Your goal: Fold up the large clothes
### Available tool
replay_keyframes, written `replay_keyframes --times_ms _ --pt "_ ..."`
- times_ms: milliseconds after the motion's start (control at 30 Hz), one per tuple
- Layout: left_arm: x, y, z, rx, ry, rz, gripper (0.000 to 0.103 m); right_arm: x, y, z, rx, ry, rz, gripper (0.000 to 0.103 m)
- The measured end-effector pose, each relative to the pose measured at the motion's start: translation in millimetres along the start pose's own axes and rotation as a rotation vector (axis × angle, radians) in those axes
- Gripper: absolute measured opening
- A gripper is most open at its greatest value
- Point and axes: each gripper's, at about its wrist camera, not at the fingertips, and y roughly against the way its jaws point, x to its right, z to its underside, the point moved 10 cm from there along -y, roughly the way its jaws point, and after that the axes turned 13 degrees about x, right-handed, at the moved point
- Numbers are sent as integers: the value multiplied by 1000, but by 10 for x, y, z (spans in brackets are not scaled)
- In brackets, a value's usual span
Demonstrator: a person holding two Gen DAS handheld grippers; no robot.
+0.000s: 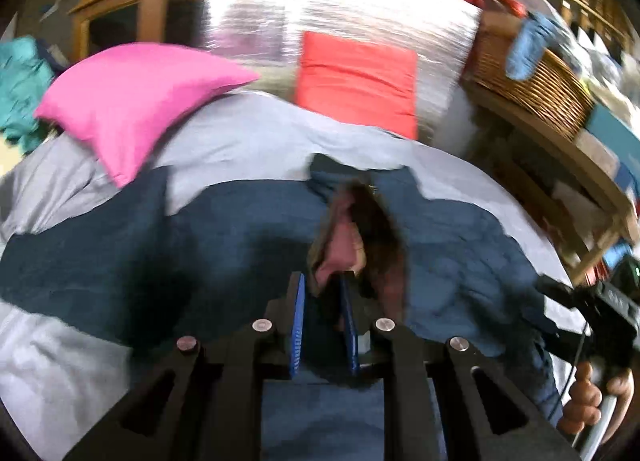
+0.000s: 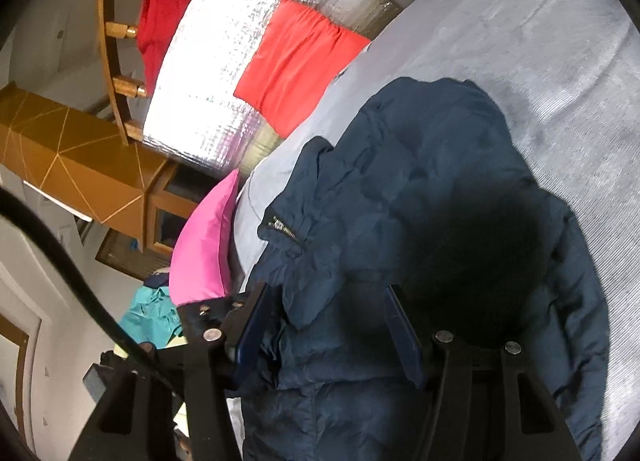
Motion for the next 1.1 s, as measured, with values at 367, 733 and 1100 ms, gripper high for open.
replay_keyframes --times_ms 367,733,1100 --pt "-722 240 -104 32 114 -48 26 -111 -41 170 -15 67 12 49" --pt "-1760 625 -219 128 330 -182 74 157 -305 415 -114 70 163 42" --pt "-2822 625 211 107 753 -291 78 -278 -127 380 -14 223 101 44"
